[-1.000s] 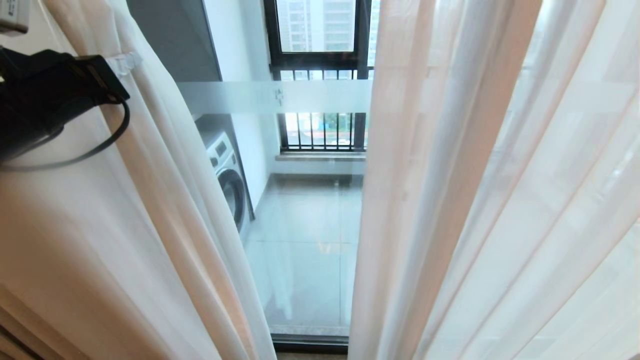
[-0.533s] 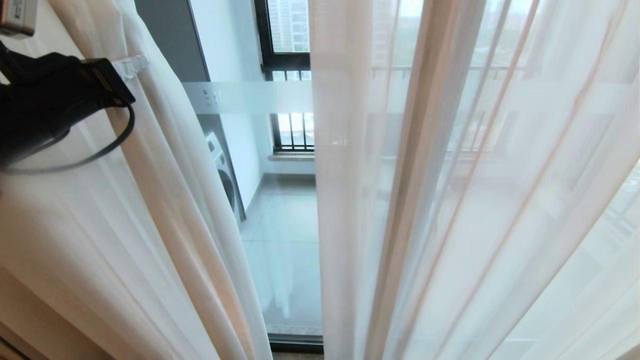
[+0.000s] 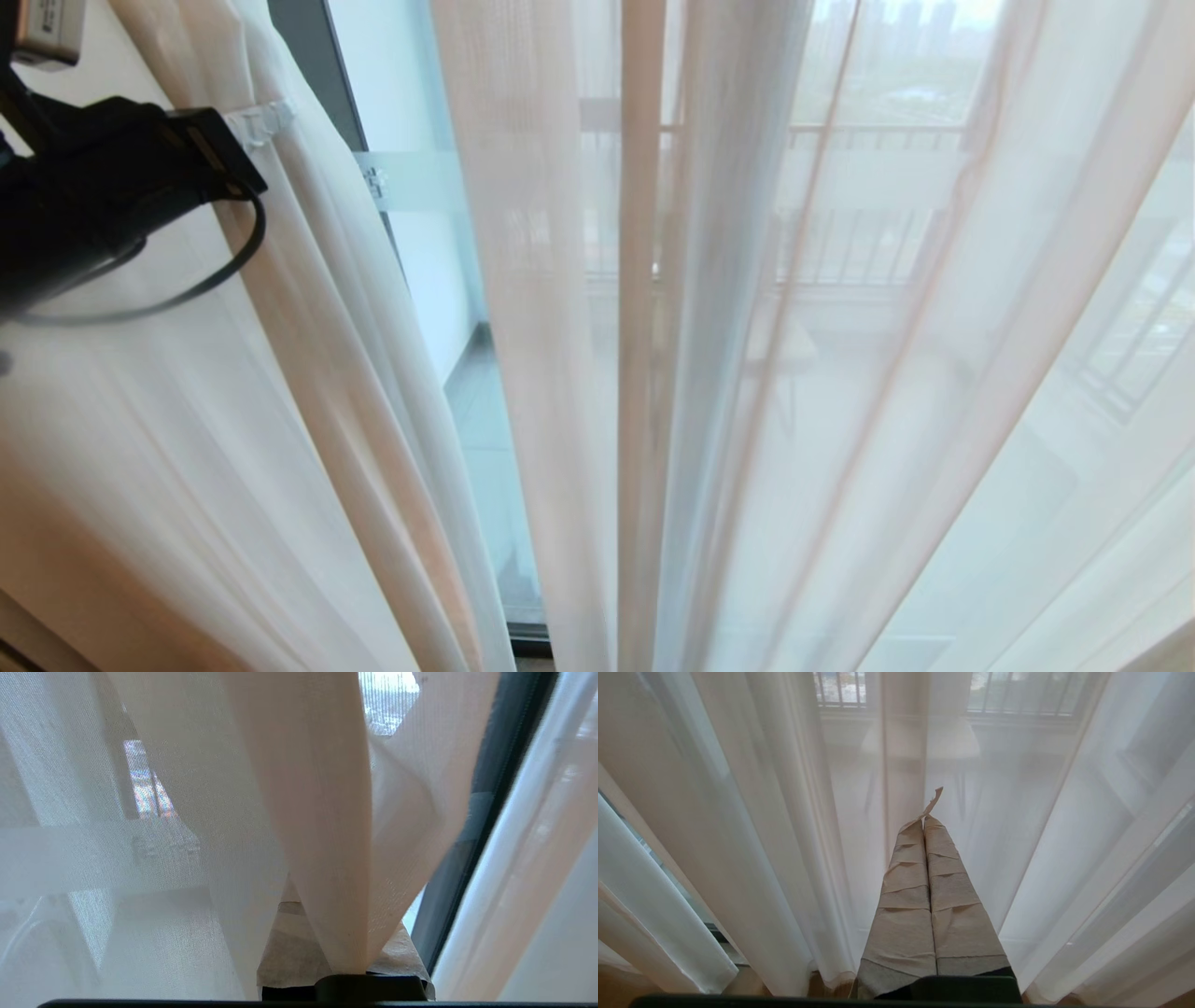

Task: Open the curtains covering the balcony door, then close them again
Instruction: Close the inner curtains on both sides

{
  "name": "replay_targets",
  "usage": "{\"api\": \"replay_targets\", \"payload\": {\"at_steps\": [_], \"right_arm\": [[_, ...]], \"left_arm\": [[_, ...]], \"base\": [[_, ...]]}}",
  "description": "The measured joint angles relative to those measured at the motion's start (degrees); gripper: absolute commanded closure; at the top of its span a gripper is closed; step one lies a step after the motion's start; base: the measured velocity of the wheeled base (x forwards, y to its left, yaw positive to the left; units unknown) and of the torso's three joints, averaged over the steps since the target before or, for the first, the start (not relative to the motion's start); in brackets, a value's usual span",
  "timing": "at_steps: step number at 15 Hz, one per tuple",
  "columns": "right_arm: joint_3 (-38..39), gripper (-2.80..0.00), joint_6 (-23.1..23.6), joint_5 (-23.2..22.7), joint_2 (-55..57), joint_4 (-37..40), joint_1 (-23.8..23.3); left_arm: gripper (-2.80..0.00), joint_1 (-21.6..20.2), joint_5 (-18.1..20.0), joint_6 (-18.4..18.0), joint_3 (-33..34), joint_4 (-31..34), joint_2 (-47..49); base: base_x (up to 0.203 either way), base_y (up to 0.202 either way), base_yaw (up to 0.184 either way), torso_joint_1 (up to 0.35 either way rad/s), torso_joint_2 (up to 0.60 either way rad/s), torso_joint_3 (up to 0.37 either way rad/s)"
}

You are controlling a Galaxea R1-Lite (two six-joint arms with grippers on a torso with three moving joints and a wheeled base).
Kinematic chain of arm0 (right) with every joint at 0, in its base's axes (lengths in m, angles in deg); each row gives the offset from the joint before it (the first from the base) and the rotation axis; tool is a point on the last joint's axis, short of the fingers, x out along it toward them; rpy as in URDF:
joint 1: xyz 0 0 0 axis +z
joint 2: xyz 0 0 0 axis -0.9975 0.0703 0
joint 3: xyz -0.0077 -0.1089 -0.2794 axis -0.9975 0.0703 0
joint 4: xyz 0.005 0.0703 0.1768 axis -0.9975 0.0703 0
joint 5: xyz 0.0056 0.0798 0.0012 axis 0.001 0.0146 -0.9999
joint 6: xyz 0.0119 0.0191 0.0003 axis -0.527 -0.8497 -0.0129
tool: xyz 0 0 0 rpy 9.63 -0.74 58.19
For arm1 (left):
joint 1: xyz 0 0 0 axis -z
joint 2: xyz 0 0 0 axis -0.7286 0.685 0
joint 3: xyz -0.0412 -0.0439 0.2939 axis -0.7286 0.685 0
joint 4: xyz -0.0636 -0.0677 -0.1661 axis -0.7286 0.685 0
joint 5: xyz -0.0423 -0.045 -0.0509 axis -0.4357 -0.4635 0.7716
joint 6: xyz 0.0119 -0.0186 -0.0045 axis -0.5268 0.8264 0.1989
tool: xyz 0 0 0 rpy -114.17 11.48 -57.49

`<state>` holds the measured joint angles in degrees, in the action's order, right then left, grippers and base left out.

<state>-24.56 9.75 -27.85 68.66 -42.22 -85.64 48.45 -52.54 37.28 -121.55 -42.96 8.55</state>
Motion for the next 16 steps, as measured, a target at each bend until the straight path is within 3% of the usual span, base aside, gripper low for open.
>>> {"api": "replay_targets", "payload": {"at_steps": [7, 16], "right_arm": [[0.0, 0.0, 0.0, 0.0, 0.0, 0.0, 0.0], [0.0, 0.0, 0.0, 0.0, 0.0, 0.0, 0.0]], "left_arm": [[0.0, -0.2, -0.4, -0.1, 0.7, 0.3, -3.0], [0.0, -0.5, -0.5, -0.2, 7.0, 0.4, -9.4]], "base": [[0.0, -0.19, 0.002, 0.003, 0.0, 0.001], [0.0, -0.191, 0.0, 0.0, 0.0, 0.003]]}}
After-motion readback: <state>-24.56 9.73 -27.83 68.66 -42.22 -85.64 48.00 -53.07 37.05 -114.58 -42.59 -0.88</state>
